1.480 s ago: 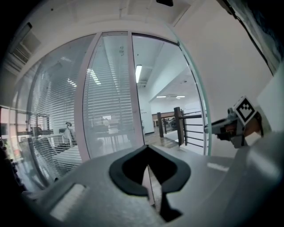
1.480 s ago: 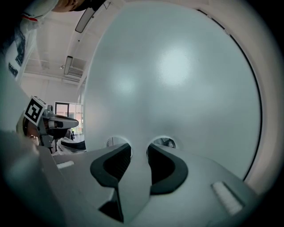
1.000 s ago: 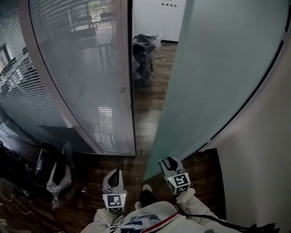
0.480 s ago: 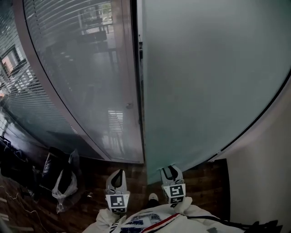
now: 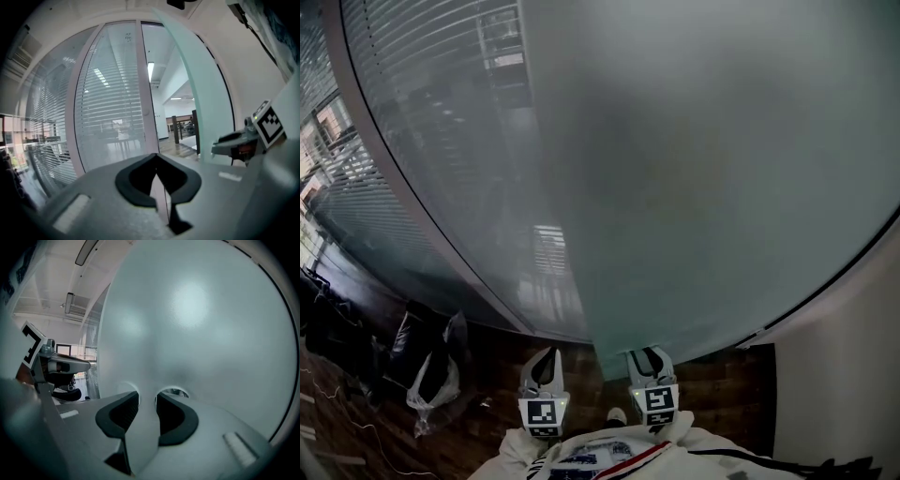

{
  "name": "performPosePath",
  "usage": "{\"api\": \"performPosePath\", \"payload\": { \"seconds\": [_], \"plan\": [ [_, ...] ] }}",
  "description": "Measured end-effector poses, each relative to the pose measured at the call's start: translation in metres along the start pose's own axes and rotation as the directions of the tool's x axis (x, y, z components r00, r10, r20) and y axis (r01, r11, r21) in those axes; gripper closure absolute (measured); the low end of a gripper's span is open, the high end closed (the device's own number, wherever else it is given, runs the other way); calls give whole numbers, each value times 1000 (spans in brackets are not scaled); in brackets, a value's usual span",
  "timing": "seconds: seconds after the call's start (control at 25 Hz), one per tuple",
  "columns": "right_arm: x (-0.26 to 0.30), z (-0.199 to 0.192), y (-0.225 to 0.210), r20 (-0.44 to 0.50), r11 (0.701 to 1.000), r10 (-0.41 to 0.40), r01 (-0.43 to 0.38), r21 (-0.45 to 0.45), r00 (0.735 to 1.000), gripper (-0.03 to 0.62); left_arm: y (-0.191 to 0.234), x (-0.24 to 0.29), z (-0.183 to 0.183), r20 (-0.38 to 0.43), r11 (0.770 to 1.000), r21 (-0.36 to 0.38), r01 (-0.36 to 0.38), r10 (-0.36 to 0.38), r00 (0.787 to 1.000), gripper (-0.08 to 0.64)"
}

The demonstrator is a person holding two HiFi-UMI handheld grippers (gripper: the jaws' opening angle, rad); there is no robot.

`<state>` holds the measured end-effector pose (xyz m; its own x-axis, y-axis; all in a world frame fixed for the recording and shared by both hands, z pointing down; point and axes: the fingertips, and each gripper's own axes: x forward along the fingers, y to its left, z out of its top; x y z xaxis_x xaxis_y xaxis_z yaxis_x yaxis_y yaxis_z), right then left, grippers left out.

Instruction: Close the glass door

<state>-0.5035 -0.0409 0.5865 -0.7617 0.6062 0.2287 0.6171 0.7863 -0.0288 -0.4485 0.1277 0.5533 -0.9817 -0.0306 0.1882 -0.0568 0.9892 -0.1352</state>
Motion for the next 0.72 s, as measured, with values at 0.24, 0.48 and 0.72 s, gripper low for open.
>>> {"api": "performPosePath", "payload": {
  "seconds": [0.24,0.48,0.72],
  "plan": [
    [20,3,-5,13,1000,-27,27,-3,1000,466,2,6,12,-6,1000,17,-2,2,1000,558],
    [38,8,-11,19,998,-63,63,-2,998,466,14,30,5,19,1000,-13,14,-14,1000,558],
    [56,7,-20,20,995,-100,99,25,995,466,25,67,-2,-2,991,37,131,-131,991,558]
  ]
}}
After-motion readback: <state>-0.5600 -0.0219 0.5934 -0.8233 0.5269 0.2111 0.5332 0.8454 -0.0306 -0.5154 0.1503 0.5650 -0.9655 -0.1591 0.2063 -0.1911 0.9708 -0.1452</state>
